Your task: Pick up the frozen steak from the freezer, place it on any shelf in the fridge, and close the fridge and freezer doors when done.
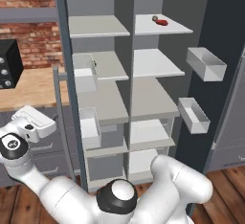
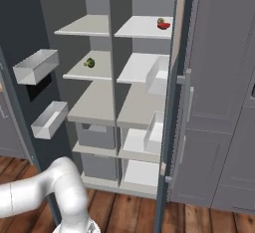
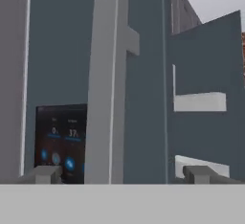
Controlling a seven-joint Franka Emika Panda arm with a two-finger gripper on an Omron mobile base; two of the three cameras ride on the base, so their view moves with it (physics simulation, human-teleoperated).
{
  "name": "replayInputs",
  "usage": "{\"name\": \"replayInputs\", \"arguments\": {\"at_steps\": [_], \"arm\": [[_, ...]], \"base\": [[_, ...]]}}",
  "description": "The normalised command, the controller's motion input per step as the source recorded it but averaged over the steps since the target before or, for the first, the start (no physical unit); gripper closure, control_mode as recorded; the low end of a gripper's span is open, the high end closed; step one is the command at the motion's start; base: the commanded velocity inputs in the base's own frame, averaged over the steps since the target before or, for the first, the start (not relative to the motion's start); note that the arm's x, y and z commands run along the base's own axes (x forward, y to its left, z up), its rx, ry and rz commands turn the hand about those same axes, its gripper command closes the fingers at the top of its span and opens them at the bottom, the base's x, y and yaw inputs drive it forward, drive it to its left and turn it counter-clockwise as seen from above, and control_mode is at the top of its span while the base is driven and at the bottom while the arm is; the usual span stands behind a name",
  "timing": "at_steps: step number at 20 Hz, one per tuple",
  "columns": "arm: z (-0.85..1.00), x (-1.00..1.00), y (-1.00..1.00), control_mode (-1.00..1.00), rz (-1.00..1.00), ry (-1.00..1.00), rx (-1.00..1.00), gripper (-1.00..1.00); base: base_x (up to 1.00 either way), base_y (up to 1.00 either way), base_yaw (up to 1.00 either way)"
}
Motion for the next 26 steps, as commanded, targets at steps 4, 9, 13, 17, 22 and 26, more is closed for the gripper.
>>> {"name": "replayInputs", "arguments": {"at_steps": [4,9,13,17,22,26], "arm": [[-0.21,0.57,0.05,-1.00,0.00,0.00,0.00,-1.00],[-0.15,0.27,-0.04,-1.00,0.11,0.01,0.00,-1.00],[-0.01,0.21,-0.02,-1.00,0.08,0.02,0.00,-1.00],[0.00,0.04,-0.31,-1.00,0.08,0.00,0.00,-1.00],[0.00,0.00,-0.48,-1.00,0.06,0.00,0.02,-1.00],[0.00,0.00,-0.58,-1.00,0.04,0.00,0.02,-1.00]], "base": [[0.00,0.00,0.00],[0.00,0.00,0.00],[0.00,0.00,0.00],[0.00,0.00,0.00],[0.00,0.00,0.00],[0.00,0.00,0.00]]}}
